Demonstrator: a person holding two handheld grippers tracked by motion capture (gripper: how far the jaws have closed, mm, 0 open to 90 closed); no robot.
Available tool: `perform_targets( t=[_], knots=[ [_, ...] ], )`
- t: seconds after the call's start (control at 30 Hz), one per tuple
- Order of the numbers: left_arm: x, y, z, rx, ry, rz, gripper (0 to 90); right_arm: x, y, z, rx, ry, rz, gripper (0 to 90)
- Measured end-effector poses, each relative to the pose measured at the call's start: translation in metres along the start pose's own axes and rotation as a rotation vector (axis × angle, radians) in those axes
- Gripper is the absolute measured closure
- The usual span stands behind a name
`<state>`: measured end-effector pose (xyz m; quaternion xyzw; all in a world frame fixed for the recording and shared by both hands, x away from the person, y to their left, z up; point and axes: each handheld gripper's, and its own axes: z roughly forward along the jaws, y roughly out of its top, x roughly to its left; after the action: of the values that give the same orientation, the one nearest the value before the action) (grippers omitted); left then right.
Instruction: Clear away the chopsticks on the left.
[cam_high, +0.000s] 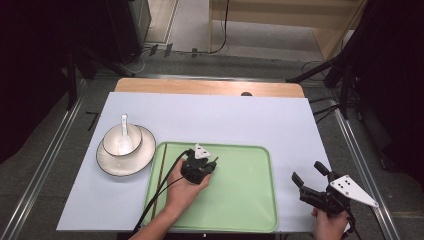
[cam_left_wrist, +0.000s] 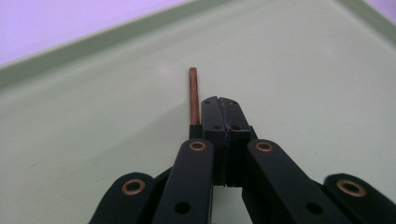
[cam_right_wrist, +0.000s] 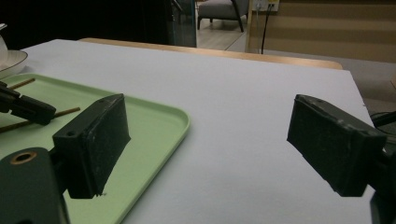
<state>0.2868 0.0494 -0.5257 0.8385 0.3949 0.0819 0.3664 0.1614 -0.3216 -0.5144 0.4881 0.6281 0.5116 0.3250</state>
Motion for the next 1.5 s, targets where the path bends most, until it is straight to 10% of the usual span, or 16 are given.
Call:
perform_targets(
  t=[0.8,1.5],
  knots=[
    [0.067,-0.020,-0.039,-0.021,0.118,-0.154,90.0,0.003,0.000,0.000,0.001,0.001,-0.004,12.7],
    [0.075,-0.026,-0.065,-0.064,0.116,-0.147,90.0,0.002,0.000,-0.001,0.000,-0.004,0.000,12.7]
  ],
)
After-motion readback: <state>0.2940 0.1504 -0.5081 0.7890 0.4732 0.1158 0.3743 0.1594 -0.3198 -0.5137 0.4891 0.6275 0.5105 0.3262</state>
